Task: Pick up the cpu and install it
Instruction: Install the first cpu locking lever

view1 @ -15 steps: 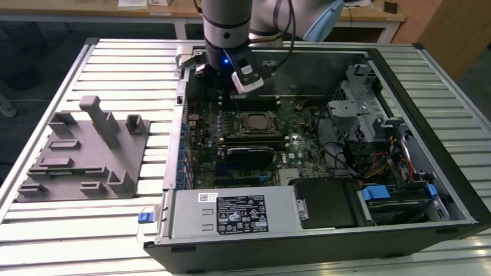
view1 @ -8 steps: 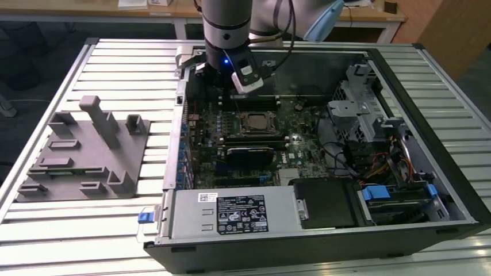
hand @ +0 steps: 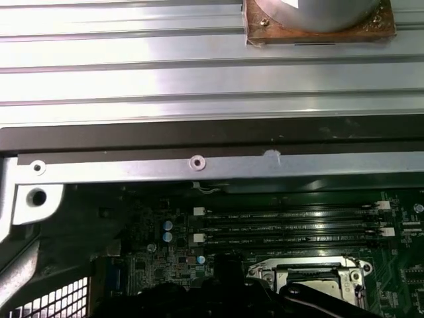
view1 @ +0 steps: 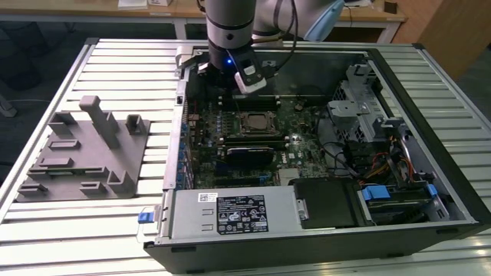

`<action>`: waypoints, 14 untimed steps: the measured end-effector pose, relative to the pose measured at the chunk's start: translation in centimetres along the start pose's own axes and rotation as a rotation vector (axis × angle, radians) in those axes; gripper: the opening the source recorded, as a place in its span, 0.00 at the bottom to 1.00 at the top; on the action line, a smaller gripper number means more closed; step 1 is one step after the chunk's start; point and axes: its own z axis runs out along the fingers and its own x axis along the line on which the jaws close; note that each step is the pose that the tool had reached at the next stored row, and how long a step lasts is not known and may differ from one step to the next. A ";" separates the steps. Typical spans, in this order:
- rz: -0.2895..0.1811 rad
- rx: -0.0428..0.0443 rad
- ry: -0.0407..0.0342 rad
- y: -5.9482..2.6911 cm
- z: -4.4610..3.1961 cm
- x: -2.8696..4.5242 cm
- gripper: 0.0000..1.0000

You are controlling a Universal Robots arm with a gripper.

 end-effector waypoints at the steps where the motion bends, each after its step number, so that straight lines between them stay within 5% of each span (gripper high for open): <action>1: 0.000 0.0000 -0.0001 0.01 0.00 -0.17 0.11; 14: 0.005 -0.0001 -0.0010 0.15 0.00 -3.19 0.11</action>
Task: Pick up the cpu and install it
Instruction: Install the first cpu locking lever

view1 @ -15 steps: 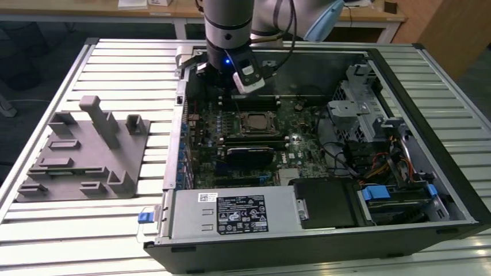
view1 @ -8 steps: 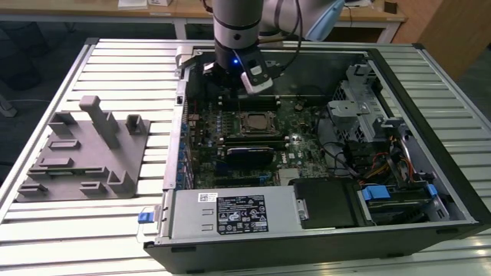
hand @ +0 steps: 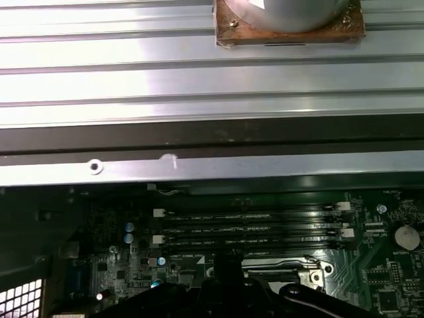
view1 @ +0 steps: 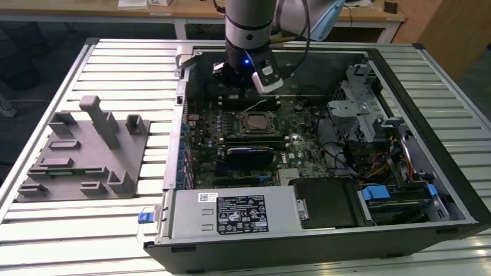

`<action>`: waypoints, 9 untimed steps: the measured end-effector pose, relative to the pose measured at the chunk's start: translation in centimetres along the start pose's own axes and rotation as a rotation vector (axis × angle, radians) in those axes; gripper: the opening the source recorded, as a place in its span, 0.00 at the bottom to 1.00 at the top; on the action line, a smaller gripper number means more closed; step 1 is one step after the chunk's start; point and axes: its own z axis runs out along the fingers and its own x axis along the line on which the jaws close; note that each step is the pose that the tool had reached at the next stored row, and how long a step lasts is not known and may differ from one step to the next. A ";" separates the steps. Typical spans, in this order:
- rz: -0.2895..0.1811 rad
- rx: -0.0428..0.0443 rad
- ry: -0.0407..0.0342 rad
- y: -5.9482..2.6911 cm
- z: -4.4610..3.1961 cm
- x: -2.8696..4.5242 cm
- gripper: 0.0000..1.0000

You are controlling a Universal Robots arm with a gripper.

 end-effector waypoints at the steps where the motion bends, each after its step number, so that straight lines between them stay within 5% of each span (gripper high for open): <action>1: 0.001 0.0000 -0.0002 0.01 0.00 -0.21 0.11; 9: 0.012 0.0001 -0.0030 0.08 0.00 -1.53 0.11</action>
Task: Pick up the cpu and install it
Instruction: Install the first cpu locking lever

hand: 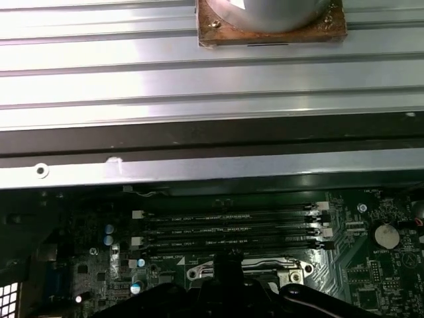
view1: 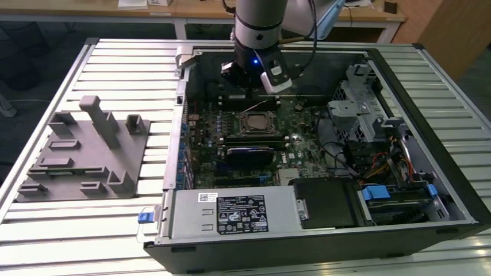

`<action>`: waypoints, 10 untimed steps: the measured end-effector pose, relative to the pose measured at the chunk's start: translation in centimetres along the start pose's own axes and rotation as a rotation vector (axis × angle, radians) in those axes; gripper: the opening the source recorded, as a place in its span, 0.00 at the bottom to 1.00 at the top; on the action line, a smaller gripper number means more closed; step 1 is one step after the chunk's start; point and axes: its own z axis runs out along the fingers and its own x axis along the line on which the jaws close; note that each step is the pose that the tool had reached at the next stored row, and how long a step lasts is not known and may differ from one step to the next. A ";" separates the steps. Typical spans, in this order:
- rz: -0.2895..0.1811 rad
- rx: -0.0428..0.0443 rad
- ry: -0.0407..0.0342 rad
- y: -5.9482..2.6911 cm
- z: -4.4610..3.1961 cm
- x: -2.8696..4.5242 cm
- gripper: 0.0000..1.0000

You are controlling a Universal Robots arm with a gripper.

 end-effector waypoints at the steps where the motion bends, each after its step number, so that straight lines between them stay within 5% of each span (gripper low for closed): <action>1: 0.002 0.0001 -0.0006 0.01 0.00 -0.15 0.11; 10: 0.010 0.0008 -0.0025 0.03 0.01 -0.46 0.11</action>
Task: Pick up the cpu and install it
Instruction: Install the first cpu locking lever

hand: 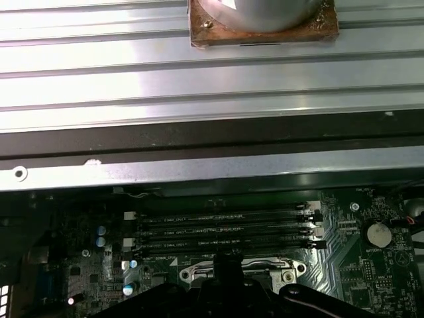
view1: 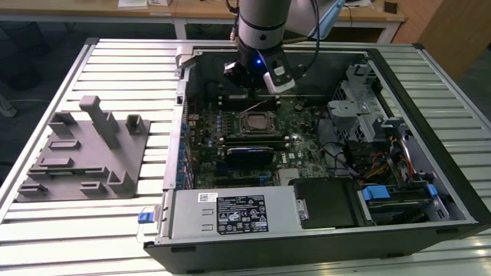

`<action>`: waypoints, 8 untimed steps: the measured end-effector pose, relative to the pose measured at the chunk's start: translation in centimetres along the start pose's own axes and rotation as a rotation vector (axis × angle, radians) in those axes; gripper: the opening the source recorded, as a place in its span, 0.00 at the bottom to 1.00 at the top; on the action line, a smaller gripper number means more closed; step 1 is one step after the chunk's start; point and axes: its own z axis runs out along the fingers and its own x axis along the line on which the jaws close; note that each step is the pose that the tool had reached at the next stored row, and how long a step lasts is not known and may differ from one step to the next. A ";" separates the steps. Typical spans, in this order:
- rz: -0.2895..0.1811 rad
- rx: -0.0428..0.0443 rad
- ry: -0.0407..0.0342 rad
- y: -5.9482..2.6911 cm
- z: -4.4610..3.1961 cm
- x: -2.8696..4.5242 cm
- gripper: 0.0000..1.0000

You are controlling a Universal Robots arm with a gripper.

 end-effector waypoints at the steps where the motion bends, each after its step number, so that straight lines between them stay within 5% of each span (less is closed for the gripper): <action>1: 0.002 0.0006 -0.0011 0.00 0.02 0.00 0.11; 8: 0.018 0.0041 -0.0271 -0.08 0.33 0.00 0.11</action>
